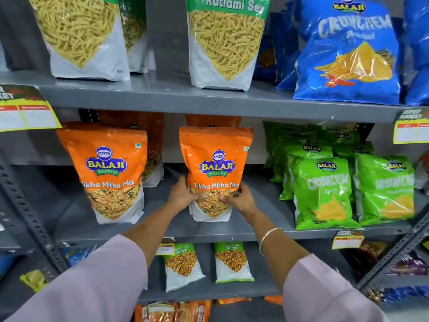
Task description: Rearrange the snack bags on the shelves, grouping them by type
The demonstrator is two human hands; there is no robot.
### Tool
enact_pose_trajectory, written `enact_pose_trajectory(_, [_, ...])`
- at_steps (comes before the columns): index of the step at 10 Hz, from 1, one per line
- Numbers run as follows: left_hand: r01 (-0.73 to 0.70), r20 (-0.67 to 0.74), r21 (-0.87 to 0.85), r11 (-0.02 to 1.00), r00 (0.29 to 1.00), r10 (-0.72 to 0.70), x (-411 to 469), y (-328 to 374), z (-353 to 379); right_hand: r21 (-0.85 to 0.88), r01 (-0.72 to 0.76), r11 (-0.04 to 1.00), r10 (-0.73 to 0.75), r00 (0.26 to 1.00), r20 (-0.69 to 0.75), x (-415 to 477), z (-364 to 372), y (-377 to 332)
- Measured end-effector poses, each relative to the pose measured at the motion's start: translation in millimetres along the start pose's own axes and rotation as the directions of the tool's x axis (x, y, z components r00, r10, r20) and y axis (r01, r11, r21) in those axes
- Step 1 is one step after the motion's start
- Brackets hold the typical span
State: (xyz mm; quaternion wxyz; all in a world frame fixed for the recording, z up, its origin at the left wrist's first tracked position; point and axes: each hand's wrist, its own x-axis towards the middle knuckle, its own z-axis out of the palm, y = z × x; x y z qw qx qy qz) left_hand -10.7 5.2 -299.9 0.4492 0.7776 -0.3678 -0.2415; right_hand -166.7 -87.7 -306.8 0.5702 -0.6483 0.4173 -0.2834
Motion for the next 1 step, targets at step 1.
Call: enact_pose_trajectory(1, [-0.114,-0.207,0.128,0.985,0.968,0.139,-14.5,9.4,-5.7,-0.028,0.081,0.996,-0.084,0.991,-0.105,-11.5,-0.9,-21.5])
